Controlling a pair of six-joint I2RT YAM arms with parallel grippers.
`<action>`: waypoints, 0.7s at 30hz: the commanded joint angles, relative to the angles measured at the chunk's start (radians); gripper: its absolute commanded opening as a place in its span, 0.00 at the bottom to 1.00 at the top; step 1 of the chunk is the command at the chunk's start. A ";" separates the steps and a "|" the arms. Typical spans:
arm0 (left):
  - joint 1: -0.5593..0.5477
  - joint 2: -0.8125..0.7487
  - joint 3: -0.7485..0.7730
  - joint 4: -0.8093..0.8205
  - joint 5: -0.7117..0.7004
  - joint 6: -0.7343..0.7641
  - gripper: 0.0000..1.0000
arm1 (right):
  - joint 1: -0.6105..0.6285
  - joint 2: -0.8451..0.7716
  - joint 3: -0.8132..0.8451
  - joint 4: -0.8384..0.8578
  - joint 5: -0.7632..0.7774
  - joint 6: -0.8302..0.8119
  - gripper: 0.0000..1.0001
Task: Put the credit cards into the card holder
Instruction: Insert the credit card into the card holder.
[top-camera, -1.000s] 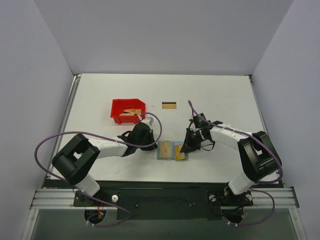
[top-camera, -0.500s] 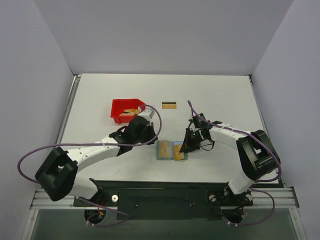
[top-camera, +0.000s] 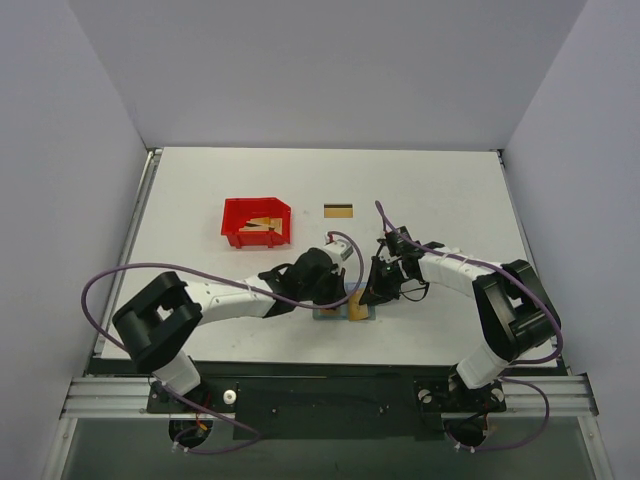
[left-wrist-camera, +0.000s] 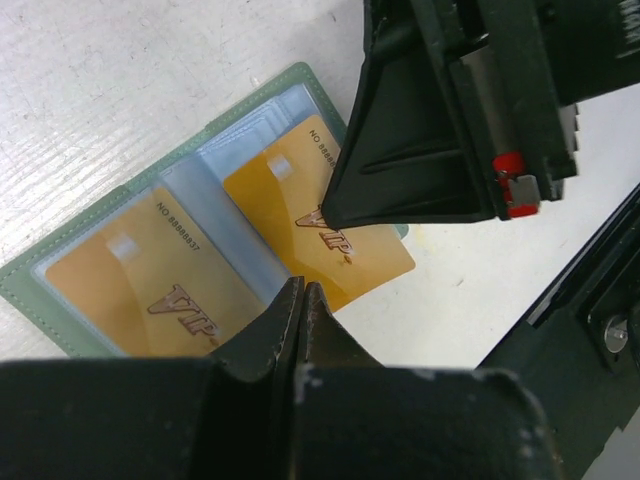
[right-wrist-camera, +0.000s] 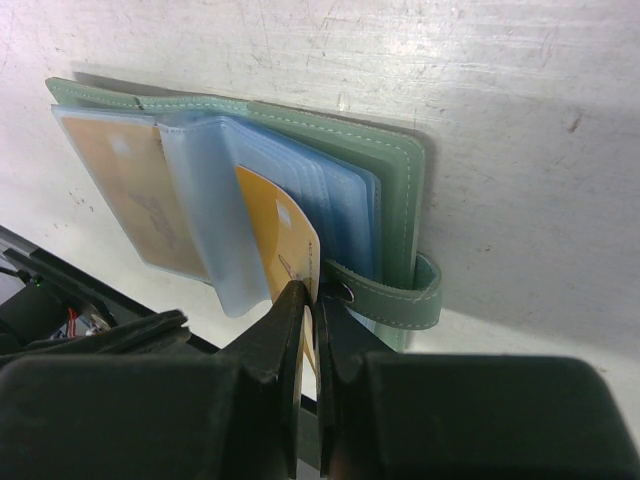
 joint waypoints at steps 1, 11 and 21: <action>-0.003 0.037 0.057 0.062 0.003 0.027 0.00 | 0.005 0.025 -0.012 -0.024 0.103 -0.010 0.00; -0.003 0.091 0.062 0.067 -0.008 0.036 0.00 | 0.005 0.027 -0.014 -0.024 0.103 -0.013 0.00; 0.006 0.094 0.057 -0.031 -0.135 0.047 0.00 | 0.007 0.016 -0.015 -0.024 0.103 -0.013 0.00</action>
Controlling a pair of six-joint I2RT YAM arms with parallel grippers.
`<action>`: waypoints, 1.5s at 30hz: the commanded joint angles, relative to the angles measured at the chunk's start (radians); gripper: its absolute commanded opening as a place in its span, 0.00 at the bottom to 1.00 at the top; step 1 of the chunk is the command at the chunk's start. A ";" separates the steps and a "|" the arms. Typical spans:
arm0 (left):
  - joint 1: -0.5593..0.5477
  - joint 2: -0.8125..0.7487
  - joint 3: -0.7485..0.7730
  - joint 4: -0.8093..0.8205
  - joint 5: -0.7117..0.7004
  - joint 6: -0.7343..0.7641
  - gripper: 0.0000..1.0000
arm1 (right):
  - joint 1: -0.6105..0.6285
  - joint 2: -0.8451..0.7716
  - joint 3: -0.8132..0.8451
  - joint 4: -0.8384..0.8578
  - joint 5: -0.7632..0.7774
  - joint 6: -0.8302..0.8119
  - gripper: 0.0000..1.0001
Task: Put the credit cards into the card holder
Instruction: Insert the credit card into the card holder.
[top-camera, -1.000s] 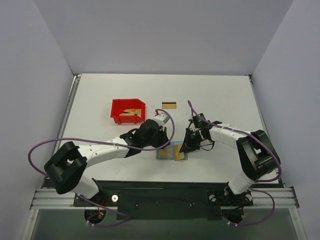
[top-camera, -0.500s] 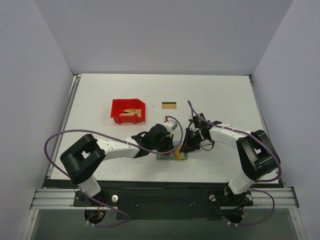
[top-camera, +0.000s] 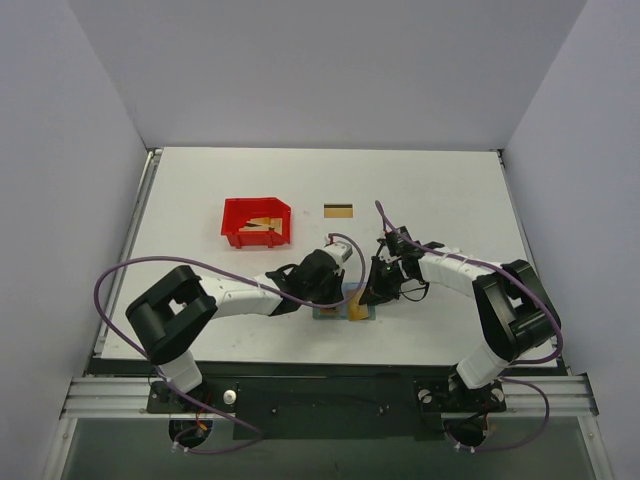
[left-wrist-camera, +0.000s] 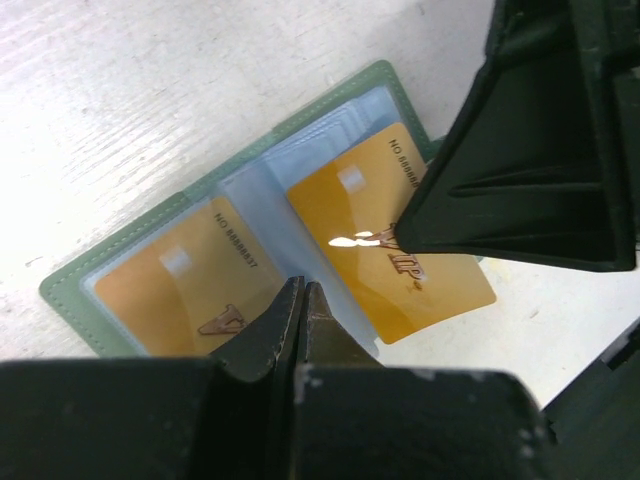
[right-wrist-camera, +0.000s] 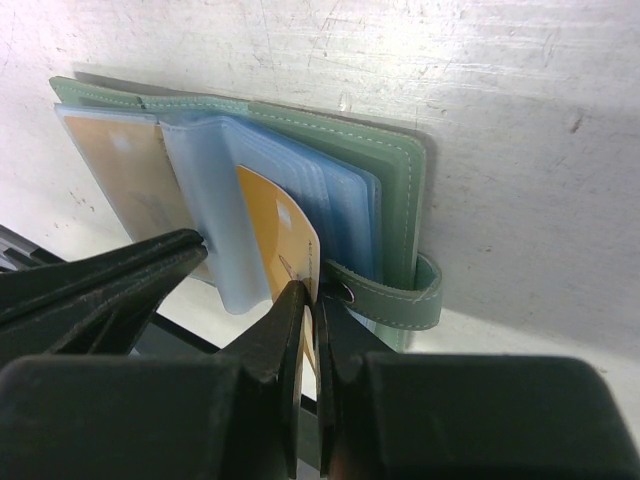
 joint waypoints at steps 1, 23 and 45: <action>0.007 0.009 0.031 -0.036 -0.055 0.020 0.00 | 0.005 0.013 -0.017 -0.025 0.105 -0.013 0.00; 0.012 -0.112 0.080 -0.041 -0.065 0.023 0.00 | 0.005 -0.004 -0.017 -0.033 0.118 -0.025 0.00; 0.001 0.065 0.083 0.026 0.060 0.030 0.00 | -0.002 0.008 -0.018 -0.031 0.118 -0.022 0.00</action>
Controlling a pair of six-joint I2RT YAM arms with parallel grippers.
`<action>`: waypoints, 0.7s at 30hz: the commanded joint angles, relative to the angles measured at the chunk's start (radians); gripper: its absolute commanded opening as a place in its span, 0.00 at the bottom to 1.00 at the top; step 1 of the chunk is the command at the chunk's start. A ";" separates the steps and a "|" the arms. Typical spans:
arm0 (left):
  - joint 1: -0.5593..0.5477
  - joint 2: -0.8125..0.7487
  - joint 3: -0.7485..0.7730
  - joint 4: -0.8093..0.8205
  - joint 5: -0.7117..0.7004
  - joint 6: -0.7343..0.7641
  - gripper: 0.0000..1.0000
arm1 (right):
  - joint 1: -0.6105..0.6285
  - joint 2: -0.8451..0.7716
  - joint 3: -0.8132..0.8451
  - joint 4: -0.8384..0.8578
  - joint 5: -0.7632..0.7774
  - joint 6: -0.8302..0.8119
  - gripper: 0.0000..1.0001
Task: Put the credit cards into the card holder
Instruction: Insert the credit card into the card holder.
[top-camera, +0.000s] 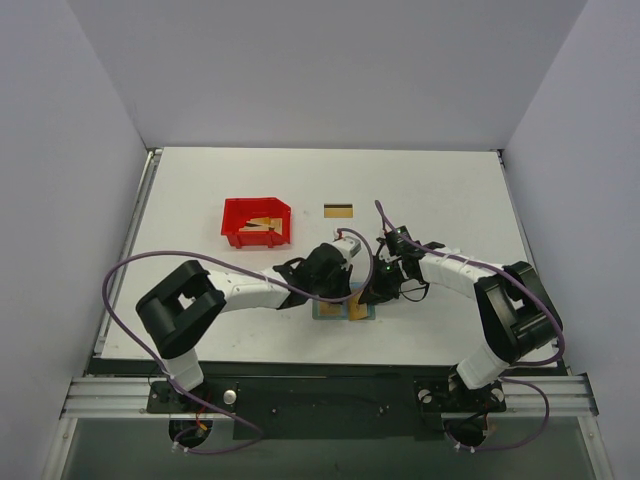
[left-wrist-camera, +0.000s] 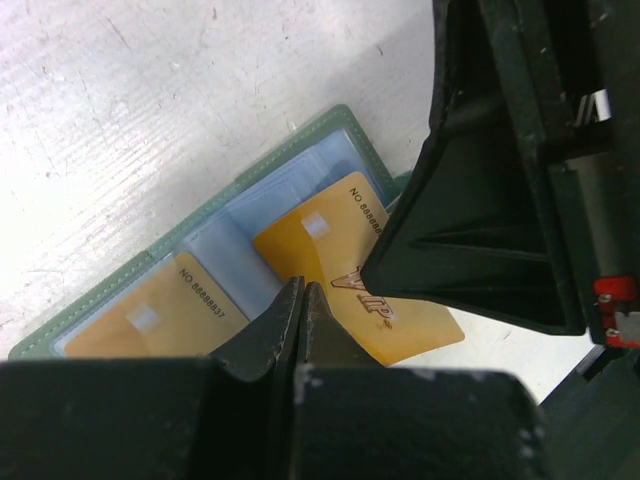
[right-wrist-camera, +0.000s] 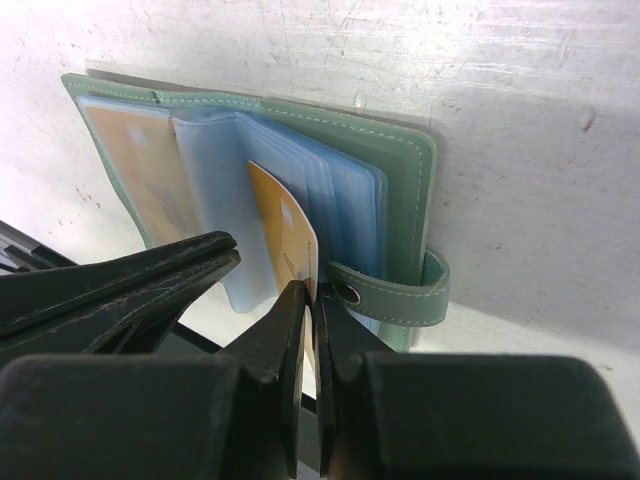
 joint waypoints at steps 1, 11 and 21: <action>-0.004 0.007 -0.011 0.046 0.026 0.013 0.00 | -0.004 0.019 -0.018 -0.033 0.116 -0.018 0.00; -0.003 -0.001 -0.053 -0.024 -0.023 0.008 0.00 | -0.004 0.016 -0.017 -0.033 0.115 -0.020 0.00; 0.000 -0.032 -0.102 -0.049 -0.061 -0.009 0.00 | -0.006 0.005 -0.012 -0.039 0.126 -0.023 0.00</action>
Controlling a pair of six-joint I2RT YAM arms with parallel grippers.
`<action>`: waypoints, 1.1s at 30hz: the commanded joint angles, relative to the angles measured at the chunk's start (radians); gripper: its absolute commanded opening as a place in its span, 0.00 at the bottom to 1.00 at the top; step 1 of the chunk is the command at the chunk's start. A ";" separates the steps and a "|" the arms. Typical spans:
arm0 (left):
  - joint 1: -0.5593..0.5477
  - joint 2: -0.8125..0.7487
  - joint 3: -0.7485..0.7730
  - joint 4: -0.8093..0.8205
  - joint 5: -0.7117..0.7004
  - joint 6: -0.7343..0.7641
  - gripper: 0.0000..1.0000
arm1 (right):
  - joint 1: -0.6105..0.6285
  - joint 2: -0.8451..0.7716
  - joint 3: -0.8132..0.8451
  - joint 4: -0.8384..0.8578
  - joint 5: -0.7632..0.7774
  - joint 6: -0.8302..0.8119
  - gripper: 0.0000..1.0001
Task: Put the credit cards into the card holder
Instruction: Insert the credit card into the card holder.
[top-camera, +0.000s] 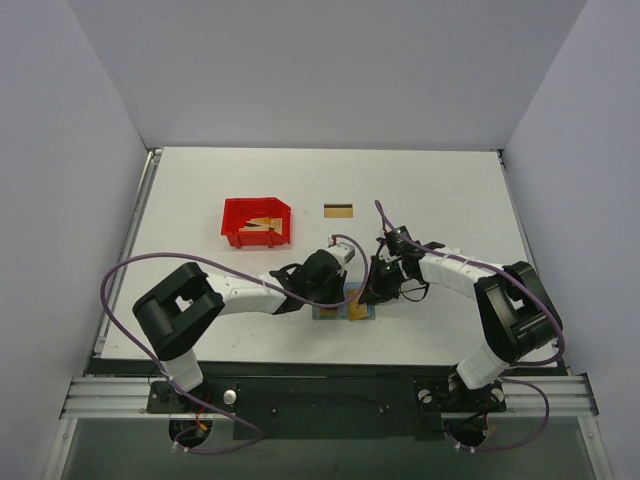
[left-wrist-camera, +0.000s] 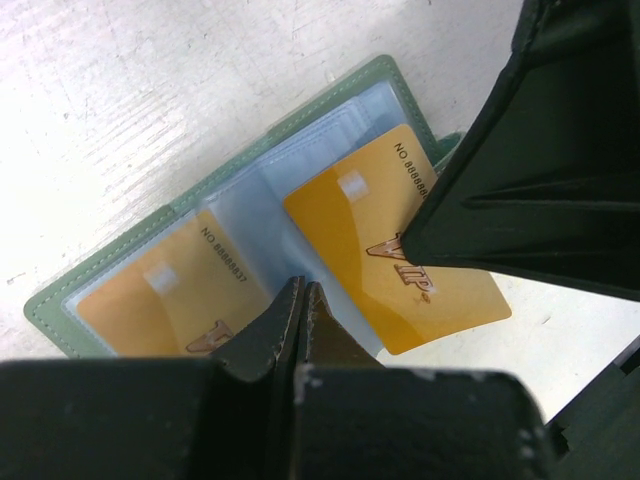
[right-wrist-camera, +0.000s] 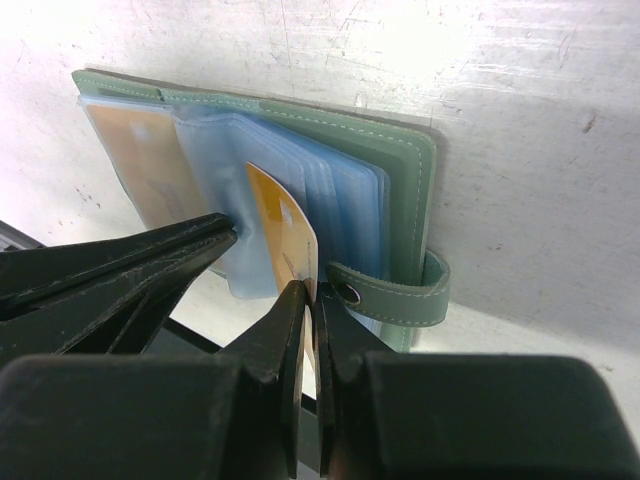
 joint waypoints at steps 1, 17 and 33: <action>0.003 -0.017 -0.043 -0.055 -0.034 -0.008 0.00 | -0.005 0.004 -0.012 -0.042 0.127 -0.021 0.00; 0.005 -0.006 -0.078 -0.059 -0.039 -0.024 0.00 | -0.005 -0.090 -0.014 -0.026 0.134 -0.032 0.00; 0.005 -0.002 -0.107 -0.058 -0.040 -0.038 0.00 | -0.025 -0.180 -0.055 -0.048 0.154 -0.031 0.00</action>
